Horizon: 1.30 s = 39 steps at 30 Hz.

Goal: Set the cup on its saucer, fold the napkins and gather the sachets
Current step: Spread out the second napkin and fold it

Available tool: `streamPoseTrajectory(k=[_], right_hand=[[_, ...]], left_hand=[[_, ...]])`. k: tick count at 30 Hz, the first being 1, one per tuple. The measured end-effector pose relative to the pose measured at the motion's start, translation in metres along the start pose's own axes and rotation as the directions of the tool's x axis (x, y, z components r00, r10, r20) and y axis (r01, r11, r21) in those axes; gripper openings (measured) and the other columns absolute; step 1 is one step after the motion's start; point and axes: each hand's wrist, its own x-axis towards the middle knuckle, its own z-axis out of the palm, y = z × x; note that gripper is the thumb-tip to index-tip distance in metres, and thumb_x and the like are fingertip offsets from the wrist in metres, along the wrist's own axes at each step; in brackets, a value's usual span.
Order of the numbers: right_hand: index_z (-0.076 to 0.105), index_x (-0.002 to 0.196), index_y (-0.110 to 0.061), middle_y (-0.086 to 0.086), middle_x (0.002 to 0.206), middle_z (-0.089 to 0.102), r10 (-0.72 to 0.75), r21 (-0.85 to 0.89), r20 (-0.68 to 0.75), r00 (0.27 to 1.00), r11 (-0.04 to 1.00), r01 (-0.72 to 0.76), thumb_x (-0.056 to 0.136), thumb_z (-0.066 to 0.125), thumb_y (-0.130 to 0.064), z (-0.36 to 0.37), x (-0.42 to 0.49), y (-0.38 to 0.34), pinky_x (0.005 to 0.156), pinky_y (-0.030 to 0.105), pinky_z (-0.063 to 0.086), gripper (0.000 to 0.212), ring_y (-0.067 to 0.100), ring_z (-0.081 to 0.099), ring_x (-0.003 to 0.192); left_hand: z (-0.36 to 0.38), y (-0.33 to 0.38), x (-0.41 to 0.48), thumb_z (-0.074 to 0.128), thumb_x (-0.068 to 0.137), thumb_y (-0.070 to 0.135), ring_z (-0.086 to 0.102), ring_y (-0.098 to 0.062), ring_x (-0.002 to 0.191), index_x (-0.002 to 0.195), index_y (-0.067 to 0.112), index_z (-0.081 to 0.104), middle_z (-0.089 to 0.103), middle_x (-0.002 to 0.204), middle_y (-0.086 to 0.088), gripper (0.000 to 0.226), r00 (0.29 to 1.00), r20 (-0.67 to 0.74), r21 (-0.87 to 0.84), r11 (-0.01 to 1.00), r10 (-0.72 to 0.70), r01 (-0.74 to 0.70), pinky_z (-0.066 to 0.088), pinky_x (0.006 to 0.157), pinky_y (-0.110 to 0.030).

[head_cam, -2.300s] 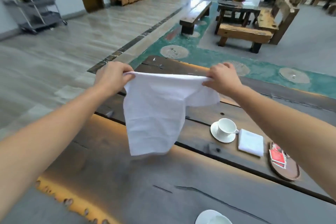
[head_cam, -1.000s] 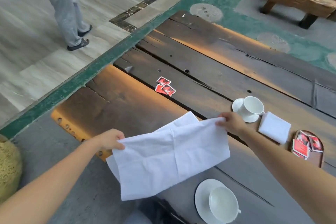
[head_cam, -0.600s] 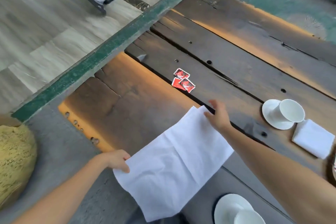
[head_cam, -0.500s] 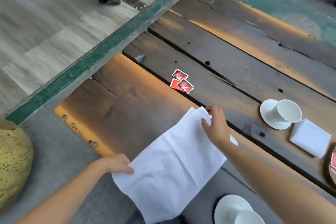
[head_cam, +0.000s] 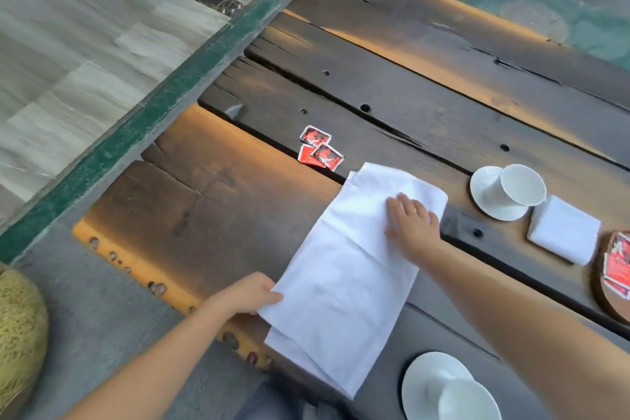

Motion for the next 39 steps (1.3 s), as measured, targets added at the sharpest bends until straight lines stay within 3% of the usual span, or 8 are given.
streamPoseTrajectory(k=[3, 6, 10, 17, 27, 30, 34, 39], right_hand=[[0.042, 0.129, -0.022, 0.002, 0.135, 0.043, -0.003, 0.12, -0.07, 0.998, 0.993, 0.011, 0.09, 0.052, -0.021, -0.017, -0.001, -0.006, 0.09, 0.039, 0.041, 0.041, 0.026, 0.043, 0.12], [0.048, 0.099, -0.026, -0.006, 0.097, 0.056, -0.175, 0.282, 0.098, 0.98, 0.949, 0.141, 0.087, 0.056, -0.04, -0.022, -0.048, -0.026, 0.066, 0.03, 0.038, 0.02, 0.019, 0.053, 0.085], [0.039, 0.088, -0.025, -0.003, 0.09, 0.057, -0.352, 0.219, 0.324, 0.878, 0.931, 0.293, 0.07, 0.06, -0.064, 0.014, -0.142, -0.052, 0.064, 0.032, 0.033, 0.047, 0.022, 0.05, 0.077], [0.043, 0.1, -0.02, 0.004, 0.11, 0.052, -0.178, 0.262, 0.3, 0.937, 0.96, 0.099, 0.083, 0.048, -0.027, 0.065, -0.203, -0.058, 0.073, 0.039, 0.041, 0.019, 0.029, 0.053, 0.102], [0.031, 0.092, -0.026, -0.002, 0.078, 0.045, 0.166, 0.423, 0.144, 0.975, 0.881, -0.213, 0.072, 0.032, -0.003, 0.06, -0.223, -0.052, 0.059, 0.037, 0.037, 0.031, 0.033, 0.048, 0.067], [0.048, 0.093, -0.02, 0.004, 0.092, 0.055, 0.015, 0.105, 0.098, 0.995, 0.994, -0.025, 0.073, 0.05, -0.007, 0.061, -0.234, -0.052, 0.063, 0.034, 0.036, 0.023, 0.03, 0.058, 0.084], [0.063, 0.061, -0.027, -0.009, 0.064, 0.06, -0.128, -0.223, 0.117, 0.985, 0.963, 0.151, 0.029, 0.081, -0.034, 0.059, -0.242, -0.06, 0.054, 0.019, 0.044, 0.037, 0.012, 0.06, 0.059], [0.061, 0.096, -0.02, 0.003, 0.098, 0.062, -0.159, -0.228, 0.317, 0.935, 0.944, 0.238, 0.061, 0.073, -0.033, 0.058, -0.234, -0.059, 0.082, 0.031, 0.046, 0.039, 0.025, 0.059, 0.091]], left_hand=[[0.009, 0.019, 0.008, 0.052, 0.093, 0.028, 0.059, -0.012, 0.079, 0.09, 0.012, 0.065, 0.063, 0.089, 0.001, 0.021, 0.998, 0.043, -0.127, 0.991, -0.038, 0.043, 0.048, 0.061, -0.019], [0.016, 0.026, 0.006, 0.055, 0.091, 0.034, 0.069, -0.01, 0.093, 0.11, 0.021, 0.064, 0.07, 0.107, 0.007, 0.024, 0.983, 0.169, -0.221, 0.969, -0.076, 0.113, 0.058, 0.072, -0.024], [0.029, 0.024, 0.0, 0.055, 0.092, 0.032, 0.072, -0.008, 0.091, 0.11, 0.026, 0.06, 0.07, 0.11, 0.01, 0.019, 0.968, 0.234, -0.255, 0.956, -0.086, 0.146, 0.056, 0.085, -0.027], [0.033, 0.02, -0.002, 0.059, 0.09, 0.031, 0.07, -0.008, 0.095, 0.111, 0.025, 0.063, 0.071, 0.109, 0.008, 0.022, 0.985, 0.169, -0.19, 0.98, -0.02, 0.052, 0.05, 0.077, -0.022], [0.048, 0.005, -0.005, 0.062, 0.083, 0.024, 0.063, -0.014, 0.081, 0.082, 0.023, 0.067, 0.069, 0.087, 0.005, 0.006, 0.978, -0.073, 0.101, 0.977, 0.193, -0.186, 0.042, 0.059, -0.021], [0.054, -0.008, -0.01, 0.06, 0.08, 0.038, 0.064, -0.024, 0.085, 0.078, 0.016, 0.062, 0.069, 0.084, -0.002, 0.022, 0.933, -0.168, 0.49, 0.848, 0.317, -0.2, 0.04, 0.063, -0.03], [0.06, -0.013, -0.013, 0.052, 0.082, 0.047, 0.062, -0.027, 0.101, 0.103, 0.021, 0.051, 0.068, 0.108, -0.003, 0.032, 0.911, -0.093, 0.829, 0.538, 0.402, -0.153, 0.037, 0.074, -0.034], [0.059, -0.017, -0.019, 0.076, 0.053, 0.061, 0.059, -0.024, 0.115, 0.127, 0.018, 0.052, 0.057, 0.132, -0.003, 0.089, 0.747, -0.038, 0.936, 0.285, 0.664, -0.206, 0.047, 0.093, -0.04]])
